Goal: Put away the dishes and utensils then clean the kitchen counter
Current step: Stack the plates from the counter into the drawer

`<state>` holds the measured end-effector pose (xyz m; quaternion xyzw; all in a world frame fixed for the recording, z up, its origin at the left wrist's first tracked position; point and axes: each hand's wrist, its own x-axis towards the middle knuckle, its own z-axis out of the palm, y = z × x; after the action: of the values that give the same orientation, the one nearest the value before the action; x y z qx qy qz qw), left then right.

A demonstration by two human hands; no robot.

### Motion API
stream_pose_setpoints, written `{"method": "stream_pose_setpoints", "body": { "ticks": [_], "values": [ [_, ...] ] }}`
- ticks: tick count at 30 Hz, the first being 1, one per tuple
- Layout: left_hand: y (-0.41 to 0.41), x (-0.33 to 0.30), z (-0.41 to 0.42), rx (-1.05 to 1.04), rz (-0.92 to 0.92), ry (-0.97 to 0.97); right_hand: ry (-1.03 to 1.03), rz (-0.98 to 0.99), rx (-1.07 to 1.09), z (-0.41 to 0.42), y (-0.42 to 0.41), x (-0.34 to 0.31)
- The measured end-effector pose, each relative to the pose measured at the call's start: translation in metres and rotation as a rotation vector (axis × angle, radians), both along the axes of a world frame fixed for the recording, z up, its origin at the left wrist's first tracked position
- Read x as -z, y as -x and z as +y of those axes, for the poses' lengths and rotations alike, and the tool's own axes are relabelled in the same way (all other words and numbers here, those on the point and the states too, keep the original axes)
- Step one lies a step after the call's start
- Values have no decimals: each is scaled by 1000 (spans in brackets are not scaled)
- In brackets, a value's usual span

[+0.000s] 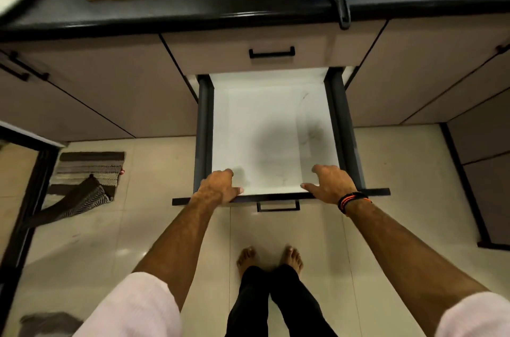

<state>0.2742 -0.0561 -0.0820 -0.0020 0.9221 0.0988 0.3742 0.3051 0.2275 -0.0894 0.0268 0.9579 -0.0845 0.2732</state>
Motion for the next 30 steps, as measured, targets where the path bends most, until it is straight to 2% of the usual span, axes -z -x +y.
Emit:
{"method": "stream_pose_setpoints", "body": {
  "ticks": [4, 13, 18, 24, 30],
  "values": [
    [35, -72, -4, -106, 132, -57, 75, 91, 8, -2, 43, -67],
    [94, -185, -4, -249, 366, -232, 223, 249, -16, -17, 125, -174],
    [151, -212, -3, -300, 424, -336, 315, 337, 78, -17, 186, -203],
    [270, -225, 19, -295, 486, -468, 500, 476, 308, 1, 288, -229],
    [393, -238, 60, -320, 471, -591, 519, 559, 508, 40, 387, -256]
  ]
}}
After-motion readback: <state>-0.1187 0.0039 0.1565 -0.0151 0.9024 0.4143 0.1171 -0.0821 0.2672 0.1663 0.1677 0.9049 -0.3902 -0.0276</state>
